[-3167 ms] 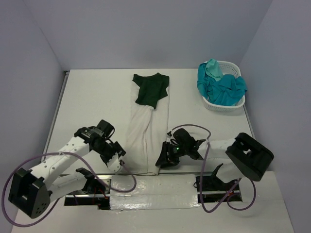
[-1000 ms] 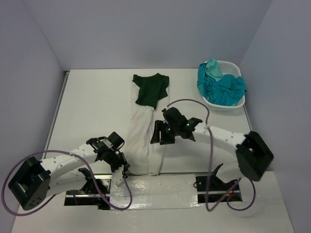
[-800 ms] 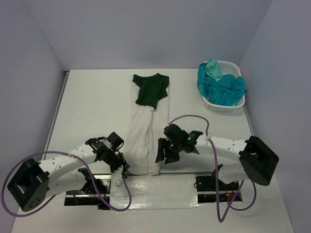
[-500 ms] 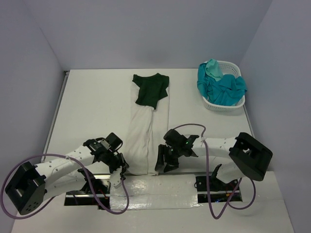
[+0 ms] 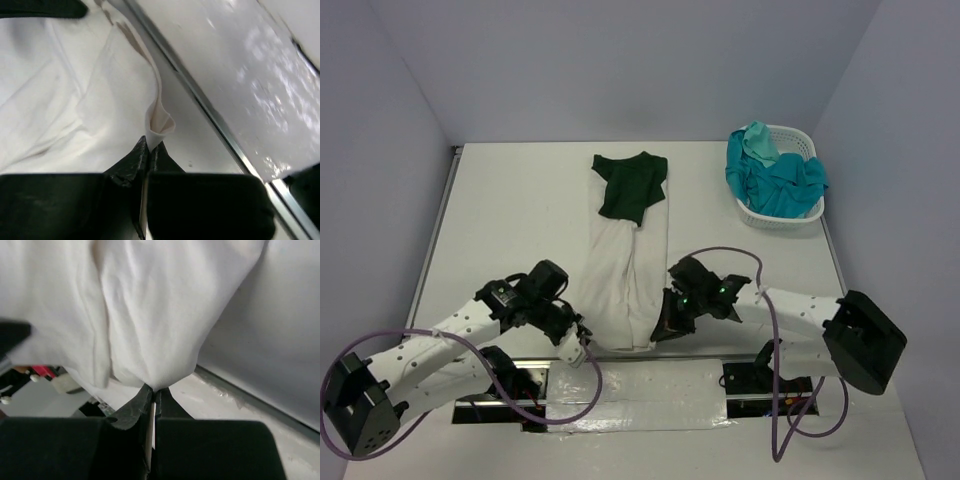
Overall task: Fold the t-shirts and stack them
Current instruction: Grab the bottom of the folded rectangular tshirt with both arms, then fold the folded rectangular tshirt in 1/3 of the way
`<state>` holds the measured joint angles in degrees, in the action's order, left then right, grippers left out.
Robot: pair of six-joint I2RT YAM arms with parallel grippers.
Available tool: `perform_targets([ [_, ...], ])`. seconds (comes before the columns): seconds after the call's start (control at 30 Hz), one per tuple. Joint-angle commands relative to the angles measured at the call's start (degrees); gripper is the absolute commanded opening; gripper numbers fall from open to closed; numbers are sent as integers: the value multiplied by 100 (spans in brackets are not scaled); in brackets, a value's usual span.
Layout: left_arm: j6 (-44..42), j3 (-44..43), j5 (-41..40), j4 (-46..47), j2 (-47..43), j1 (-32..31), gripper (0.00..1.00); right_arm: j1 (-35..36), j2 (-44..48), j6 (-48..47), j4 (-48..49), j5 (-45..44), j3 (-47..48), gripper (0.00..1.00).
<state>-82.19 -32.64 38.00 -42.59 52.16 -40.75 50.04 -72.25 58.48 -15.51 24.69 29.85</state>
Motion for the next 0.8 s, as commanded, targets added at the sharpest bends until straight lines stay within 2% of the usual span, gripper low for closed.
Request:
perform_targets([
  [0.0, 1974, -681, 586, -83, 161, 197, 0, -712, 378, -757, -1162, -166, 862, 0],
  [0.1, 2304, -1401, 874, -197, 818, 786, 0, -1302, 186, -1451, -1585, -122, 1521, 0],
  [0.17, 2541, -2121, 1086, -355, 1294, 1515, 0, -1698, -269, -1977, -1779, -210, 1900, 0],
  [0.2, 2794, -2384, 1191, -390, 1836, 1918, 0, -1786, -472, -2137, -1928, -227, 2302, 0],
  [0.23, 2892, -2953, 1201, -469, 2129, 2087, 0, -1996, -648, -2269, -1973, -245, 2507, 0],
  [0.3, 3181, -3501, 1175, -513, 2839, 2360, 0, -2165, -1167, -2534, -1921, -236, 3017, 0],
  [0.33, 3253, -3938, 1079, -496, 3035, 2405, 0, -2339, -1325, -2595, -1895, -236, 3218, 0],
  [0.43, 3683, -4468, 684, -16, 3607, 2484, 0, -2612, -2211, -2789, -2008, -376, 4115, 0],
  [0.57, 4193, -4742, 226, 592, 4230, 2590, 0, -2824, -2969, -2938, -2158, -298, 5230, 0],
  [0.77, 4852, -4716, -117, 1515, 4645, 2739, 0, -3114, -3638, -3027, -2238, -403, 5883, 0],
])
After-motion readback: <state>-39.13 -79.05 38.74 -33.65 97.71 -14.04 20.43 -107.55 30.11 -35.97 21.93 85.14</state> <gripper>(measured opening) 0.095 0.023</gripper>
